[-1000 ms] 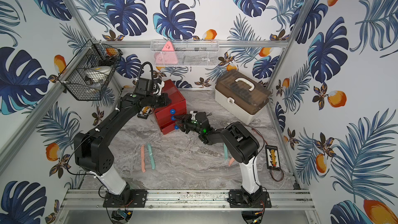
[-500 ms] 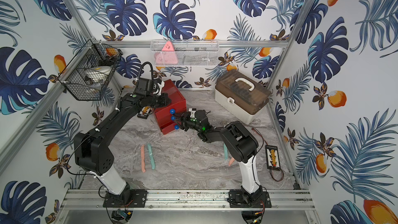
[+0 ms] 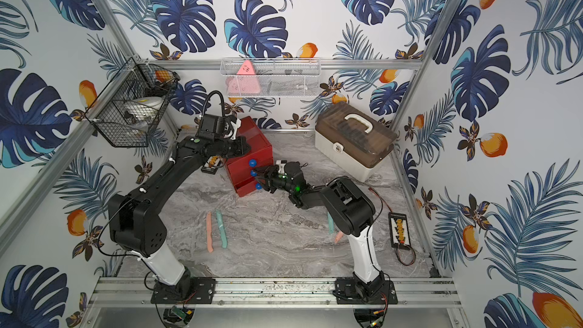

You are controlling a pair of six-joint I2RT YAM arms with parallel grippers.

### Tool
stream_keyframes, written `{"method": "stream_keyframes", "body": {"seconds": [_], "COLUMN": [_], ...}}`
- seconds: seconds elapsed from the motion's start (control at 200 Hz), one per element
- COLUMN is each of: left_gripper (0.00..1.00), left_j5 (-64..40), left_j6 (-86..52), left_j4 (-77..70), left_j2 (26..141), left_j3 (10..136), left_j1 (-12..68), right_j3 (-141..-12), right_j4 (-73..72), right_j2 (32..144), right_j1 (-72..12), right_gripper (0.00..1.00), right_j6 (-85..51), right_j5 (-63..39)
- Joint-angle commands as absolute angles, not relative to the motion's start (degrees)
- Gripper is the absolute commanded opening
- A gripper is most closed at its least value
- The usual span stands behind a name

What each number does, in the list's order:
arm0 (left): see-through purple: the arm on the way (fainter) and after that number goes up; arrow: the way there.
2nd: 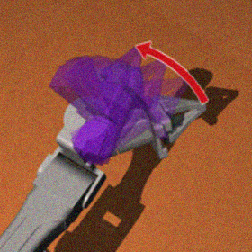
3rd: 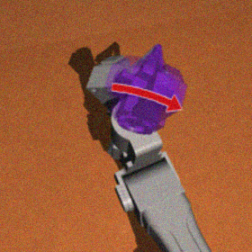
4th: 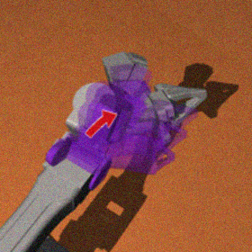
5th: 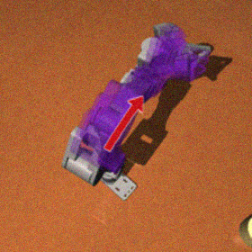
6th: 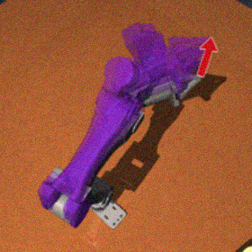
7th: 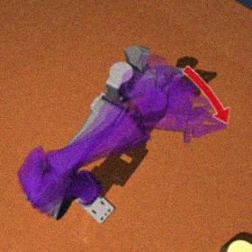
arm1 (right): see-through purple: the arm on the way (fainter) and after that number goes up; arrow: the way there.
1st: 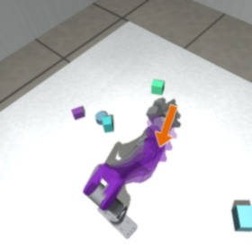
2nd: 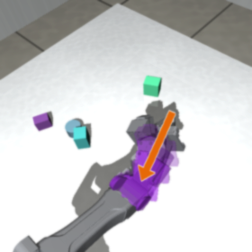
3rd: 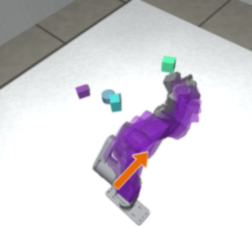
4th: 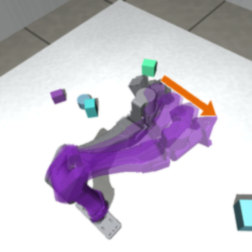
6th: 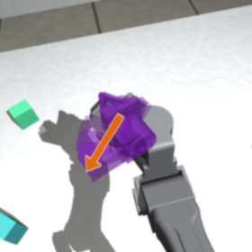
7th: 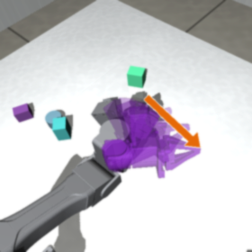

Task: Place the fruit knives into the drawer by color
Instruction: Open the drawer in the storage box.

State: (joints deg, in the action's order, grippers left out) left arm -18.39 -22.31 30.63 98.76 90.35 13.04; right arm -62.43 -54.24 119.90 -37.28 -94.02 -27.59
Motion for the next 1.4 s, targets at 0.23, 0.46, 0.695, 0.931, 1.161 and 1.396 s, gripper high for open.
{"method": "stream_keyframes", "body": {"seconds": [0.23, 0.46, 0.695, 0.931, 1.161, 1.396], "left_gripper": [0.00, 0.00, 0.00, 0.00, 0.00, 0.00], "left_j5": [-18.15, -18.46, -18.50, -18.46, -18.68, -18.81], "left_j6": [-21.43, -21.56, -21.45, -21.54, -21.62, -21.80], "left_j4": [40.46, 40.16, 40.30, 40.34, 40.49, 40.51], "left_j2": [99.95, 99.94, 100.13, 100.57, 100.98, 101.07], "left_j3": [89.48, 89.03, 89.38, 90.09, 91.06, 91.49], "left_j1": [13.01, 12.99, 12.94, 12.83, 12.39, 11.96], "right_j3": [-64.76, -68.65, -68.84, -65.53, -58.37, -50.36], "right_j4": [-55.56, -55.26, -55.98, -56.67, -56.80, -58.60], "right_j2": [122.80, 124.84, 125.24, 122.35, 117.59, 112.63], "right_j1": [-36.91, -36.65, -36.48, -36.54, -37.20, -38.47], "right_gripper": [0.47, 0.41, 0.21, 0.18, 0.18, 0.18], "right_j6": [-94.11, -94.04, -94.14, -93.70, -93.30, -94.00], "right_j5": [-27.33, -27.50, -27.24, -27.50, -28.54, -29.09]}}
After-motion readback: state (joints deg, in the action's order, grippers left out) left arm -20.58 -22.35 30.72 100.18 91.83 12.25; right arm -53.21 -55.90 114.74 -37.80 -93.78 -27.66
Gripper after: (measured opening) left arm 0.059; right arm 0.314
